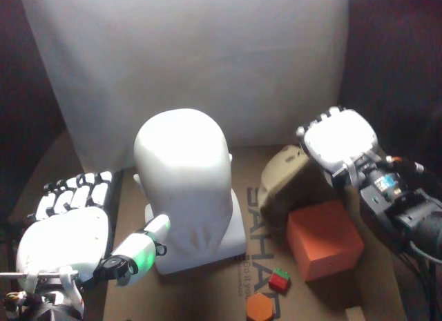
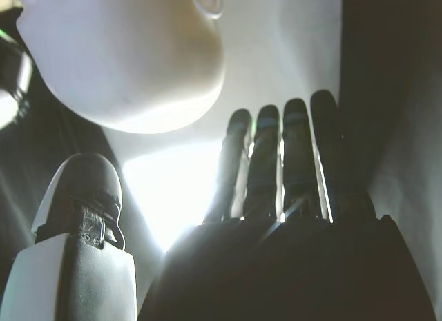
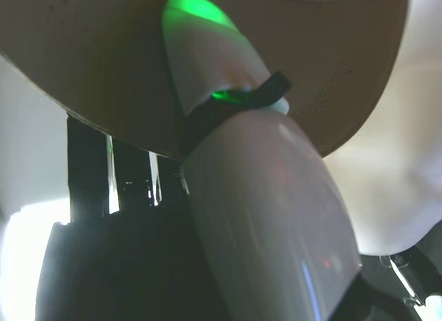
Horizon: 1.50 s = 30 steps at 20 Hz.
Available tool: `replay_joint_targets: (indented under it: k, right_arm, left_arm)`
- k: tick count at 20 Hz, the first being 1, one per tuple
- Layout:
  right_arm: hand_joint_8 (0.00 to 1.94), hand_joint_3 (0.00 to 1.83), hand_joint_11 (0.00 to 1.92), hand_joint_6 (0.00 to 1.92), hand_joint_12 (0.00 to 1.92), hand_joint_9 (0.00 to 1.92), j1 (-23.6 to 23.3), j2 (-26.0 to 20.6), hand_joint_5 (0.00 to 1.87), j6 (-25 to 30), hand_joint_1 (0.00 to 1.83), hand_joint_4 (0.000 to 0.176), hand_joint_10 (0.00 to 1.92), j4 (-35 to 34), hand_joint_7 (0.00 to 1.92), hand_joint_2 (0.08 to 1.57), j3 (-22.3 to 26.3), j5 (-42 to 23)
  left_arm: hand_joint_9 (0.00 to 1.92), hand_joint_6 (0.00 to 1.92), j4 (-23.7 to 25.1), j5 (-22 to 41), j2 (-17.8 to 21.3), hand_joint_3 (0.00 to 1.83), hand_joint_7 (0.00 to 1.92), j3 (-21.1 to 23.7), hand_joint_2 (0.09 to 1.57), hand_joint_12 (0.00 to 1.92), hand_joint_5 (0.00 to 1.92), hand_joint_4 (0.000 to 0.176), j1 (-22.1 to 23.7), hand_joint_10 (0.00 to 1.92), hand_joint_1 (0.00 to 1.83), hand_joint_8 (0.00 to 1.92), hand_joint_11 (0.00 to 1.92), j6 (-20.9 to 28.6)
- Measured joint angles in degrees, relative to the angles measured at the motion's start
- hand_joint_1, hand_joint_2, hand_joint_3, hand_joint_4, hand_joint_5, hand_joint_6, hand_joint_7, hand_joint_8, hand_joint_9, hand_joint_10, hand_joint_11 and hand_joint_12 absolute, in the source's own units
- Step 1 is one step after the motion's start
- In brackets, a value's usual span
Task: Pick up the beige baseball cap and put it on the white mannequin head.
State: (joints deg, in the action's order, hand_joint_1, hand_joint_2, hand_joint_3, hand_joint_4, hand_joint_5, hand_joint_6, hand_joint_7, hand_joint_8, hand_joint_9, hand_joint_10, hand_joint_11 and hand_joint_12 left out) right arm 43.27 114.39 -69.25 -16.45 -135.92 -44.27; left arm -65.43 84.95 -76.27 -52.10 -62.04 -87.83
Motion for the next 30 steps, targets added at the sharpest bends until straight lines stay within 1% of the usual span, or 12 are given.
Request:
replay_joint_targets:
  k: [3,4,5,6,8,11,12,15,19,23,28,30]
  right_arm:
    - [1.11,0.0,0.67,1.19,1.67,0.76,-1.4,-0.6,0.74,-0.4,1.35,0.0,1.53,0.2,0.91,1.19,0.0,-4.8]
    - [1.12,0.0,0.69,1.19,1.67,0.78,-1.6,-0.9,0.74,-0.8,1.35,0.0,1.52,0.1,0.9,1.19,0.0,-6.0]
    - [1.12,0.0,0.69,1.19,1.67,0.78,-2.0,-1.2,0.74,-1.1,1.35,0.0,1.51,0.2,0.9,1.19,0.0,-7.9]
    - [1.12,0.0,0.69,1.19,1.66,0.78,-2.5,-2.1,0.74,-1.0,1.35,0.0,1.51,-0.1,0.9,1.19,0.7,-10.7]
    - [1.12,0.0,0.65,1.2,1.66,0.76,-3.6,-4.7,0.75,-1.3,1.35,0.0,1.53,0.0,0.9,1.19,4.4,-15.7]
    - [1.14,0.0,0.64,1.21,1.68,0.75,-5.7,-10.3,0.73,-1.9,1.35,0.0,1.56,0.6,0.88,1.2,14.8,-22.3]
    - [1.15,0.0,0.64,1.21,1.68,0.75,-6.3,-11.3,0.73,-2.7,1.35,0.0,1.56,1.8,0.88,1.2,17.1,-24.7]
    - [1.16,0.0,0.64,1.22,1.68,0.76,-7.4,-11.5,0.74,-6.8,1.35,0.0,1.54,3.5,0.88,1.19,20.0,-30.3]
    - [1.16,0.0,0.64,1.21,1.68,0.76,-9.4,-14.2,0.74,-7.5,1.35,0.0,1.53,3.8,0.87,1.19,25.2,-34.3]
    - [1.15,0.0,0.66,1.21,1.68,0.76,-10.4,-14.5,0.74,-9.8,1.35,0.0,1.54,3.5,0.88,1.19,28.2,-39.1]
    - [1.16,0.0,0.67,1.22,1.67,0.78,-11.2,-13.4,0.73,-13.8,1.35,0.0,1.52,10.4,0.87,1.19,31.2,-47.1]
    - [1.17,0.0,0.67,1.24,1.67,0.76,-11.6,-12.6,0.72,-14.8,1.35,0.0,1.53,11.4,0.87,1.2,32.4,-48.8]
  left_arm:
    - [0.08,0.0,0.0,0.5,0.0,0.0,0.1,0.0,1.15,0.44,0.11,0.0,0.0,0.0,0.0,0.0,0.0,0.1]
    - [0.09,0.0,0.1,0.7,0.0,0.0,0.1,0.0,1.15,0.42,0.12,0.0,0.0,0.0,0.0,0.0,0.0,3.8]
    - [0.1,0.0,0.3,0.9,0.0,0.0,0.11,0.0,1.15,0.43,0.12,0.0,-0.2,0.0,0.0,0.0,0.0,12.1]
    - [0.1,0.0,1.7,1.0,0.0,0.0,0.11,0.0,1.15,0.43,0.12,0.0,-0.3,0.0,0.0,0.0,0.0,11.6]
    - [0.1,0.0,2.3,1.2,0.0,0.0,0.12,0.0,1.15,0.46,0.14,0.0,-0.3,0.0,0.0,0.0,0.0,11.7]
    - [0.11,0.0,2.1,1.3,0.0,0.0,0.13,0.0,1.15,0.49,0.15,0.0,-0.5,0.0,0.0,0.0,0.0,12.0]
    - [0.11,0.0,2.2,1.4,0.1,0.0,0.13,0.0,1.15,0.49,0.14,0.0,-0.8,0.0,0.0,0.0,0.0,12.0]
    - [0.12,0.0,2.0,2.1,0.2,0.0,0.13,0.1,1.15,0.46,0.13,0.0,-1.1,0.0,0.0,0.0,0.0,12.1]
    - [0.12,0.0,2.1,3.0,0.5,0.0,0.12,0.5,1.14,0.46,0.13,0.0,-1.6,0.0,0.0,0.0,0.0,12.1]
    - [0.11,0.0,2.4,3.5,1.6,0.0,0.11,1.6,1.15,0.43,0.13,0.0,-3.4,0.0,0.0,0.0,0.0,13.2]
    - [0.13,0.0,1.5,5.5,2.6,0.0,0.13,2.7,1.15,0.47,0.13,0.0,-5.4,0.01,0.0,0.0,0.0,14.3]
    - [0.14,0.0,1.8,6.1,2.8,0.0,0.15,2.8,1.14,0.54,0.14,0.0,-5.9,0.0,0.0,0.0,0.0,14.6]
